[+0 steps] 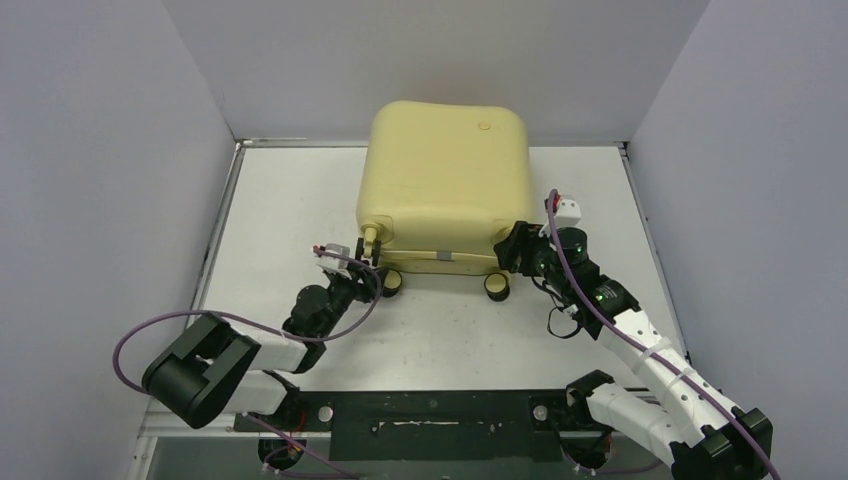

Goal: Pack the luggage
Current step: Zip the luggage at the center of the board.

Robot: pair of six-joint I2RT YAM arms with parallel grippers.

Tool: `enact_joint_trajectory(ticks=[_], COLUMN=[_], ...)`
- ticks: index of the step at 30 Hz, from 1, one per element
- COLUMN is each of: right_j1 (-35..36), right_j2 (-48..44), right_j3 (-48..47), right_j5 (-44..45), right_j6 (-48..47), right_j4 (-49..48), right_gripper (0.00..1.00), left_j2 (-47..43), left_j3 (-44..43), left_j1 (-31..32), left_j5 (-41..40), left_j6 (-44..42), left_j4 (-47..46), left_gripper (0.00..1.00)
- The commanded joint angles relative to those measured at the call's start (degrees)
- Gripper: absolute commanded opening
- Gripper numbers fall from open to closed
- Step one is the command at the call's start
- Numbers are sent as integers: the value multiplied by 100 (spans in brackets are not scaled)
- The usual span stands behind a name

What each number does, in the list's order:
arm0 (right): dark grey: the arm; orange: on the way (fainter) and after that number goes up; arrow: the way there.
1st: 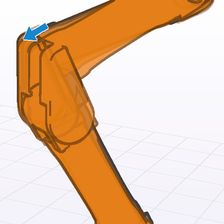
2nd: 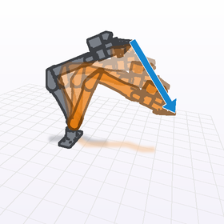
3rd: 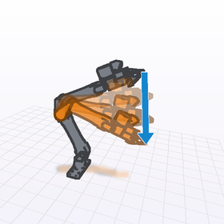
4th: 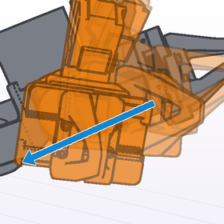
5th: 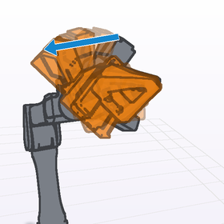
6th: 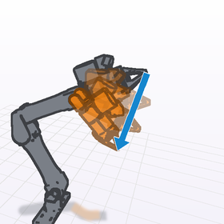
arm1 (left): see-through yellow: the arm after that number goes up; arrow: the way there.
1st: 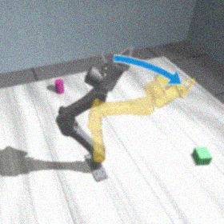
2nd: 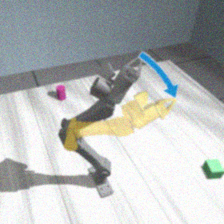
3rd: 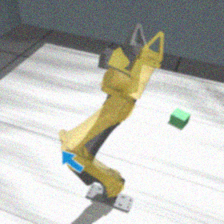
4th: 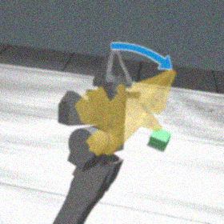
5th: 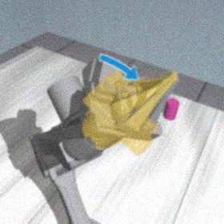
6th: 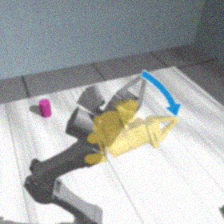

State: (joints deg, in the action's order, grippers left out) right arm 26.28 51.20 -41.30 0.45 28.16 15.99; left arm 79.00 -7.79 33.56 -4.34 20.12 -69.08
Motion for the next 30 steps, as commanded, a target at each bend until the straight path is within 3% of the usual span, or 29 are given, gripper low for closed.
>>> enact_joint_trajectory(ticks=[1, 7, 15, 22, 30], right_j1=[-27, -27, -35, -31, -25], right_j2=[-224, -188, -156, -158, -150], right_j3=[-36, -28, -19, -2, 42], right_j5=[70, 1, -164, -195, -210], right_j6=[59, 126, 220, 246, 245], right_j4=[-605, -680, -771, -783, -834], right_gripper=[0, 0, 0, 0, 0], left_j2=[-656, -759, -119, 274, 220], left_j3=[109, -6, -47, -76, -237], left_j1=[-56, -251, -359, -323, -250], left_j5=[-355, -272, -40, 50, 74], left_j6=[198, 653, 847, 923, 840], left_j4=[423, 520, -315, -870, -756], left_gripper=[57, 61, 49, 46, 46])
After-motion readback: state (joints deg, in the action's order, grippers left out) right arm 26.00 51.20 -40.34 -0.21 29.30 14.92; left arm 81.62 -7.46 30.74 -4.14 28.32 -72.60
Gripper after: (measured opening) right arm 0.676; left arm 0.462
